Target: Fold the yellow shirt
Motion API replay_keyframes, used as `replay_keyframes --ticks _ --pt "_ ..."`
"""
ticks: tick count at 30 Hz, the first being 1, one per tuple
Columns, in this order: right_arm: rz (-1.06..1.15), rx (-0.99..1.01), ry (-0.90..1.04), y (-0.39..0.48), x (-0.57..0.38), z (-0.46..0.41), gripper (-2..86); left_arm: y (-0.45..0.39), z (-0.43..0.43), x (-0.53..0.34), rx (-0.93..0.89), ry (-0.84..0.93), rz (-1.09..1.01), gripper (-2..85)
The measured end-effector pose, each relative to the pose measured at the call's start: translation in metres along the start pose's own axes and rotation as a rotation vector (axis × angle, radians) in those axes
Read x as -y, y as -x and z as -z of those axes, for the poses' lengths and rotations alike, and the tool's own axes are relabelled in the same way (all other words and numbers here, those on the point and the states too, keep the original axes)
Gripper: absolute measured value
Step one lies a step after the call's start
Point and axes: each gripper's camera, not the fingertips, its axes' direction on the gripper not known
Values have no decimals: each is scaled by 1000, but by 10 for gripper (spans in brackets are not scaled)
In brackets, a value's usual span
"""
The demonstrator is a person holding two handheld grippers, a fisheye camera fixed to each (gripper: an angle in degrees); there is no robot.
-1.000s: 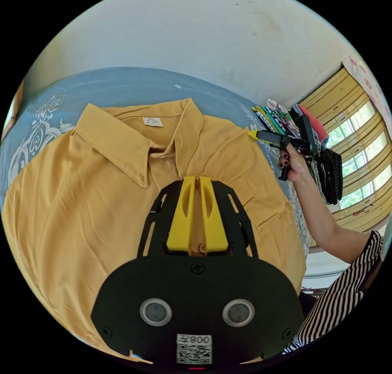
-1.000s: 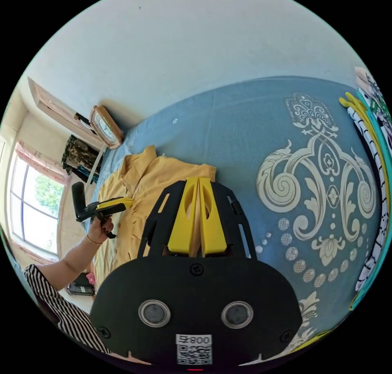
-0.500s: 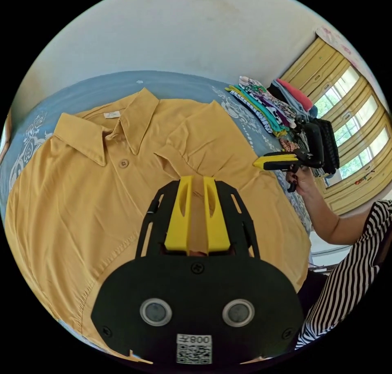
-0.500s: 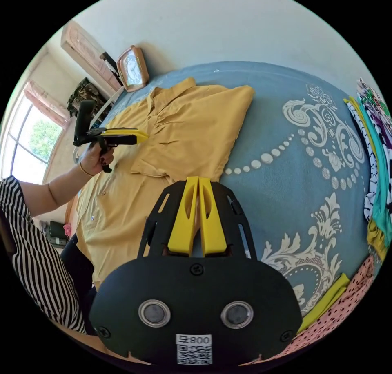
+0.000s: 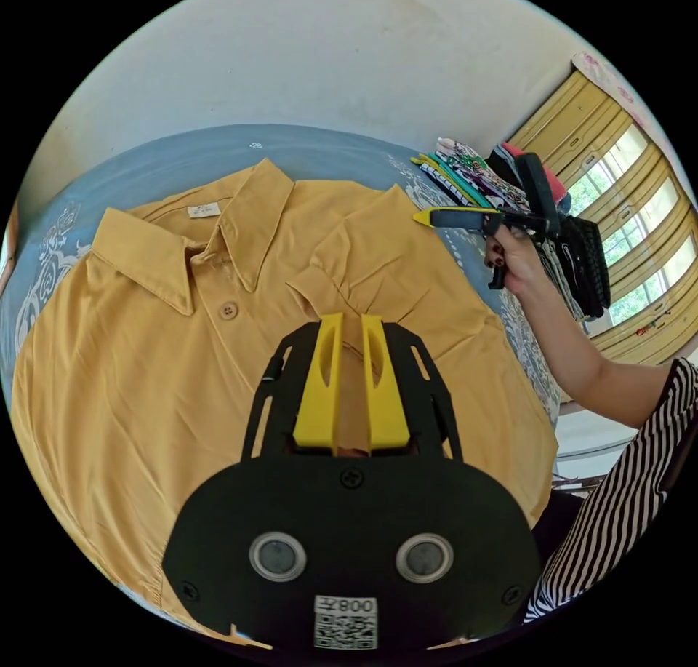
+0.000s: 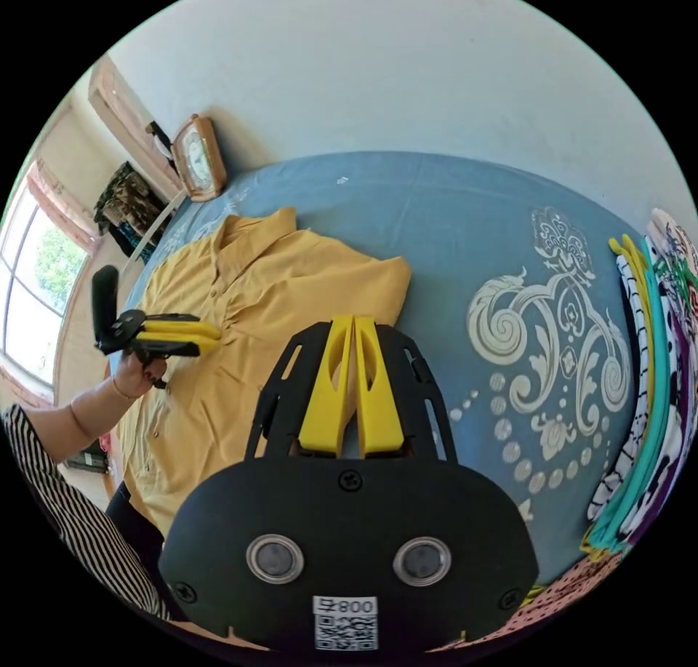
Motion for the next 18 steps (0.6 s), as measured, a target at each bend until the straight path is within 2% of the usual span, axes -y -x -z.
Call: replay_keyframes --ticks 1,4,11,13,16,18 --pt "-32 9 42 -7 7 -15 1 3 4 -7 -3 -2 0 46" --pt "-47 56 -4 -6 3 -21 1 11 19 -29 -27 -31 12 51" --pt "136 126 -97 66 -65 -15 1 33 76 -105 -59 -128 71 64" --pt "212 128 -16 90 -78 -35 1 47 104 -148 -60 -160 135 67" --pt "269 -25 146 113 -86 -85 1 68 147 -212 -9 -204 257 70" --pt "242 -19 126 113 -84 -92 1 86 177 -256 31 -236 358 72"
